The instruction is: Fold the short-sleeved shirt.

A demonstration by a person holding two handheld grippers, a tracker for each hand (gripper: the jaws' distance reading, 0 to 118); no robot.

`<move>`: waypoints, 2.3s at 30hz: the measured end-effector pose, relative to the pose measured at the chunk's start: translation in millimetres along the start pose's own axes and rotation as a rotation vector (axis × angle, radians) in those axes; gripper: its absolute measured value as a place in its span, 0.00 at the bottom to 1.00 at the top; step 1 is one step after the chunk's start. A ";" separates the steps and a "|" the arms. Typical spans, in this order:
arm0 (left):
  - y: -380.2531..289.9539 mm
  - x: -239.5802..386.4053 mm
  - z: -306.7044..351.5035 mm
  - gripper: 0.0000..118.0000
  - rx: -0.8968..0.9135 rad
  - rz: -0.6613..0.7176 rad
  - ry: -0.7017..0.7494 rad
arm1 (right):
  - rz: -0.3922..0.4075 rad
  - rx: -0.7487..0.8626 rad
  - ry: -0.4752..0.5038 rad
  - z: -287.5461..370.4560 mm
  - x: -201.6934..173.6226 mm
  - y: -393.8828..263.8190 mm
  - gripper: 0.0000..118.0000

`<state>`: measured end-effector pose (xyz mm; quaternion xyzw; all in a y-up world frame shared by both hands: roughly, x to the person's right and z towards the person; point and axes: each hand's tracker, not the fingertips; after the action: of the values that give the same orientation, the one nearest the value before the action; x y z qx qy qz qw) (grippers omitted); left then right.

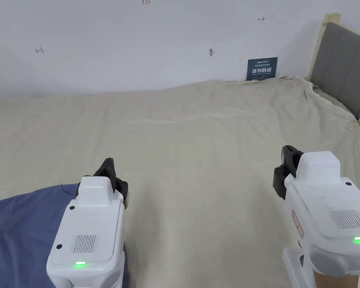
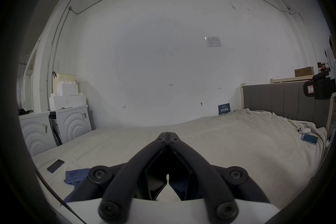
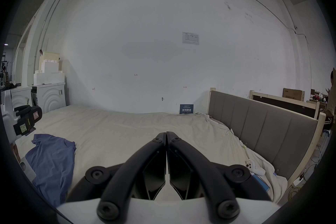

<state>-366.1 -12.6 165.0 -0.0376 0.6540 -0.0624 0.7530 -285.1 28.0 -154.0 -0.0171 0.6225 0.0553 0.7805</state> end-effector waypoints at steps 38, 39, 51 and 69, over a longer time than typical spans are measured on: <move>-3.4 -243.8 135.7 0.00 -0.056 -0.057 0.637 | 0.050 0.072 0.579 -25.3 -256.7 22.5 0.00; -3.8 -247.2 140.5 0.00 -0.059 -0.059 0.647 | 0.054 0.070 0.593 -23.9 -261.2 22.3 0.00; -12.2 -261.5 132.9 0.00 -0.161 0.023 0.574 | 0.078 0.066 0.602 -21.7 -261.2 20.9 0.00; -138.1 -245.6 -63.1 0.84 -0.901 0.334 0.229 | 0.103 -0.015 0.418 -52.0 -195.0 -0.7 0.00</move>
<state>-468.3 -112.5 415.9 -0.2468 0.6916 0.3443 0.5849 -378.2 9.6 24.1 -0.0020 0.7706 0.0951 0.6302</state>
